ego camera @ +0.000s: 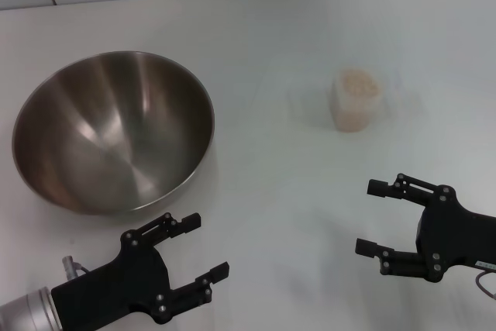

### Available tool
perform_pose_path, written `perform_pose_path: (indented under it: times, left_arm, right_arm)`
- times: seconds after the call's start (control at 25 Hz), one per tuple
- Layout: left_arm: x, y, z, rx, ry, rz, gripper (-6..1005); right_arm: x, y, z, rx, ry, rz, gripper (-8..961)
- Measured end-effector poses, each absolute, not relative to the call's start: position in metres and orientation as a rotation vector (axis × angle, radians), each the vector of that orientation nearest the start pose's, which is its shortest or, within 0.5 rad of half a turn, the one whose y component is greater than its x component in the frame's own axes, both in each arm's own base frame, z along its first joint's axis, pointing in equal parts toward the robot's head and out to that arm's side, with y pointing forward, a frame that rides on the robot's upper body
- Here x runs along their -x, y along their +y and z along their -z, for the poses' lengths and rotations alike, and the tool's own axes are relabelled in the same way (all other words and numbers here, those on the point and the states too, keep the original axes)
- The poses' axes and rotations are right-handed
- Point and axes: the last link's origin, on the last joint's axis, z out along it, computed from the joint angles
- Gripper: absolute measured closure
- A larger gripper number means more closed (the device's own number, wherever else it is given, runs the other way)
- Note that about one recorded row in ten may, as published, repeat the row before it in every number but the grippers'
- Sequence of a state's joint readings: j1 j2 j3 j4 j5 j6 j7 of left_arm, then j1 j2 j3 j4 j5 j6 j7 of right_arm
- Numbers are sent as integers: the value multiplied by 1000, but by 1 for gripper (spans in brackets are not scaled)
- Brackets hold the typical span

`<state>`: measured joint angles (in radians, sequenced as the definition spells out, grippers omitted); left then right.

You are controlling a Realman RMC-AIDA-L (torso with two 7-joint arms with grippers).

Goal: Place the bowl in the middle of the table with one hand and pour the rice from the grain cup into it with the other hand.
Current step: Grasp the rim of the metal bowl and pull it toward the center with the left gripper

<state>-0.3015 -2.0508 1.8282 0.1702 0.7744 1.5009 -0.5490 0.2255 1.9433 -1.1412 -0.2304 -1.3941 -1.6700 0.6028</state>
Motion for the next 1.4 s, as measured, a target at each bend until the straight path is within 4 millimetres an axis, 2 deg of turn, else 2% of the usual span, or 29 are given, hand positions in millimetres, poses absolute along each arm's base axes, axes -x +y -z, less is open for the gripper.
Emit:
perform_pose_path:
  times: [0.36,0.4,0.44,0.48,0.6,0.68,0.72,0.76,0.8,0.88,0.92,0.96,1.04,1.16,1.24,1.4]
  left_arm:
    - [294,203,87,2668,-320,960,245]
    - [291,200,86,2683,-301,991,245]
    - [281,192,79,2712,-236,1109,245]
    - [281,192,79,2712,-236,1109,245]
    - [258,188,57,2660,-150,1394,245]
    - [247,198,37,2562,-156,1547,244]
    - [244,202,29,2525,-170,1595,244]
    - [244,216,10,2447,-223,1639,244]
    - [245,225,0,2405,-245,1641,244]
    - [247,231,-7,2373,-277,1637,244]
    - [251,246,-23,2315,-342,1609,244]
    - [262,272,-46,2250,-509,1495,244]
    - [265,279,-51,2240,-555,1441,245]
    - [267,311,-77,2191,-782,1076,246]
    - [263,317,-82,2185,-824,984,247]
    - [256,334,-88,2203,-972,650,249]
  right_arm:
    - [-338,202,13,2578,288,-879,134]
    - [-338,202,13,2578,288,-878,135]
    - [-338,203,13,2578,288,-875,135]
    - [-338,203,13,2578,288,-875,135]
    - [-338,203,13,2579,286,-874,135]
    - [-338,203,13,2579,286,-874,135]
    - [-337,204,14,2579,285,-875,135]
    - [-337,204,14,2579,285,-874,135]
    - [-337,204,14,2579,285,-874,135]
    - [-337,204,14,2578,286,-873,135]
    - [-337,204,14,2578,286,-874,135]
    - [-337,204,15,2580,286,-872,135]
    - [-337,203,15,2584,287,-870,135]
    - [-338,203,15,2582,288,-870,135]
    - [-338,203,15,2581,289,-869,135]
    - [-337,204,15,2583,285,-870,135]
